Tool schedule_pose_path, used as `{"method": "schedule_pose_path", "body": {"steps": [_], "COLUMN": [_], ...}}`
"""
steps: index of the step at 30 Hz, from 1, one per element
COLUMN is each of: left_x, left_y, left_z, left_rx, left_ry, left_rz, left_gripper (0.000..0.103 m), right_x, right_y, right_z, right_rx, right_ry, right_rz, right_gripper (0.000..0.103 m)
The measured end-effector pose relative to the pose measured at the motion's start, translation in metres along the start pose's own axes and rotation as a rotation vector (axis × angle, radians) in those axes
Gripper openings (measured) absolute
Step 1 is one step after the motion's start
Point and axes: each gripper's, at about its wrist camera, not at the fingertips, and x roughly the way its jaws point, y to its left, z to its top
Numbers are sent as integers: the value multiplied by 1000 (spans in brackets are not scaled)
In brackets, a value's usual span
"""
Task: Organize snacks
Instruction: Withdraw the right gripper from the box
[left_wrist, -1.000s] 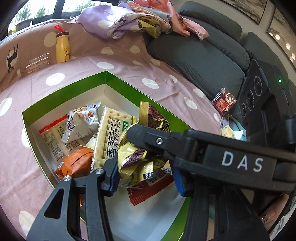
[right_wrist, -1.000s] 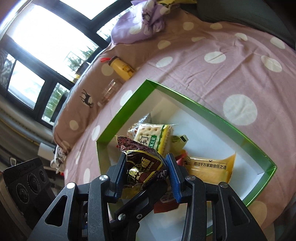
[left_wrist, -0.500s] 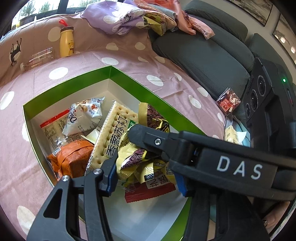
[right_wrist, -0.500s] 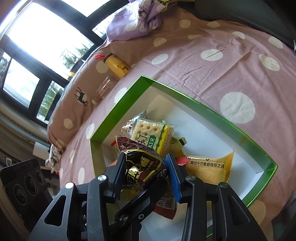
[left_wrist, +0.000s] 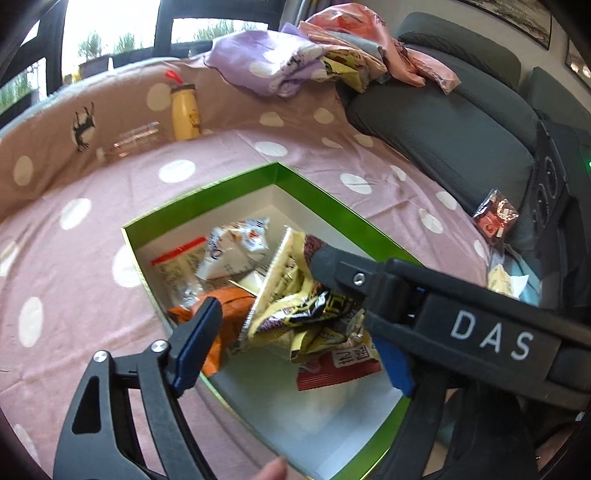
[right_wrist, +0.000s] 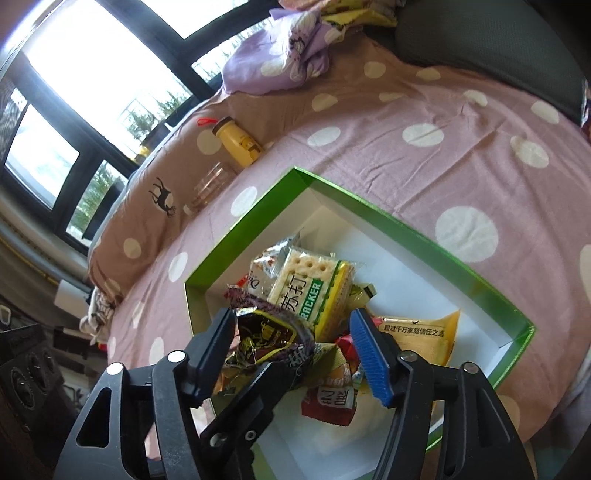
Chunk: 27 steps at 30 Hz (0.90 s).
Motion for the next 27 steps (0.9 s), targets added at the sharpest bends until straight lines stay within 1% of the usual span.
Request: {"method": "schedule_pose_path", "body": {"steps": [2, 4, 5, 7, 10, 12, 14, 17, 22, 27], "left_x": [-6, -12, -15, -21, -32, -37, -44, -49, -50, -49], "left_y": [2, 5, 7, 9, 10, 7, 6, 7, 9, 13], "left_z": [1, 2, 2, 3, 3, 2, 0, -1, -2, -5], "left_rx": [-4, -13, -20, -35, -40, -35, -32, -47, -60, -82], "left_ry": [-11, -20, -22, -28, -45, -61, -82, -83, -70, -57], "left_rz": [23, 38, 39, 42, 71, 95, 96, 88, 120, 117], "left_gripper": [89, 91, 91, 91, 92, 103, 102, 102, 102, 102], "right_x": [-6, -12, -15, -21, -31, -36, -42, -50, -53, -56], "right_y": [4, 8, 10, 13, 18, 20, 21, 25, 25, 21], "right_z": [0, 0, 0, 0, -2, -2, -2, -3, -4, -3], "right_rx": [-7, -20, -23, -24, -45, -51, -48, -62, -69, -53], "right_ry": [-21, -42, -51, -77, -105, -115, -132, -162, -165, -173], "right_rz": [3, -7, -17, -42, -79, -92, -119, -161, -168, -193], "right_gripper": [78, 83, 84, 84, 85, 85, 85, 85, 86, 86]}}
